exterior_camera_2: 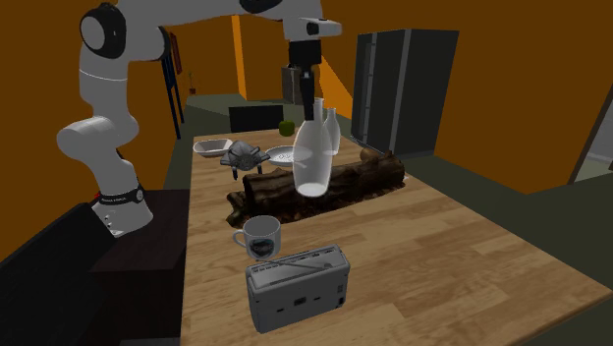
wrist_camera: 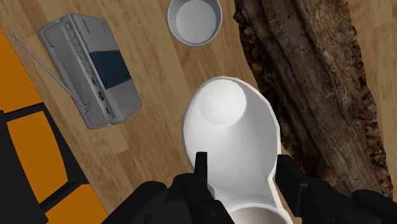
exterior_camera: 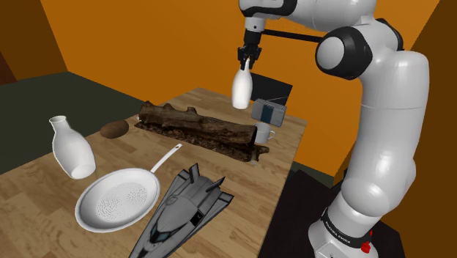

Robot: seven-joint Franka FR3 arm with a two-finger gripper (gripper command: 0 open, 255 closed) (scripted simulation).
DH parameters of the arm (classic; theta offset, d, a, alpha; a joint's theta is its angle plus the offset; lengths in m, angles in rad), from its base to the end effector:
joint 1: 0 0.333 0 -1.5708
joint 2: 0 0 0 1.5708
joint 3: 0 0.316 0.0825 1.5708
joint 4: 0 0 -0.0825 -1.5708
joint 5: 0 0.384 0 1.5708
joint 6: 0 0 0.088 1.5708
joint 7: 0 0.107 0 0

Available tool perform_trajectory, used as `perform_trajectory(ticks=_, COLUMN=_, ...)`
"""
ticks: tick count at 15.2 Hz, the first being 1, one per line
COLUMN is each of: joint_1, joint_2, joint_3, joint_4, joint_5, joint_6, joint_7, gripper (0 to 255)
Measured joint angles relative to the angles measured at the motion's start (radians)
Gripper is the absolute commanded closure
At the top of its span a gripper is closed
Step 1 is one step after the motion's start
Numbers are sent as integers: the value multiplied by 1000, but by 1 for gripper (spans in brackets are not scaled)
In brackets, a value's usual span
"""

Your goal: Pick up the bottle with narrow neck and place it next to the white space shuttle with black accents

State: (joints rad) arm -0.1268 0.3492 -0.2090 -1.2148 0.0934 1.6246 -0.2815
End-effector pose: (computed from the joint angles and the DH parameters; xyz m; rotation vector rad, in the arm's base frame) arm 0.6361 -0.1840 0.5891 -3.1377 0.0651 -0.1117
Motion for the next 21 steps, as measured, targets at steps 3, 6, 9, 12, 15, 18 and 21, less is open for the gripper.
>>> perform_trajectory(ticks=3, joint_1=-5, joint_2=18, joint_3=0, joint_4=68, joint_5=4, joint_6=-50, joint_7=2, gripper=255)
perform_trajectory(ticks=6, joint_1=-12, joint_2=36, joint_3=-1, joint_4=137, joint_5=8, joint_6=-101, joint_7=0, gripper=255)
perform_trajectory(ticks=9, joint_1=-20, joint_2=65, joint_3=0, joint_4=219, joint_5=14, joint_6=-154, joint_7=2, gripper=255)
perform_trajectory(ticks=12, joint_1=17, joint_2=-3, joint_3=7, joint_4=147, joint_5=-4, joint_6=-149, joint_7=36, gripper=255)
perform_trajectory(ticks=15, joint_1=67, joint_2=-88, joint_3=21, joint_4=53, joint_5=-28, joint_6=-137, joint_7=90, gripper=255)
perform_trajectory(ticks=18, joint_1=112, joint_2=-169, joint_3=41, joint_4=-25, joint_5=-51, joint_6=-136, joint_7=148, gripper=255)
perform_trajectory(ticks=21, joint_1=154, joint_2=-215, joint_3=66, joint_4=-49, joint_5=-66, joint_6=-157, joint_7=212, gripper=255)
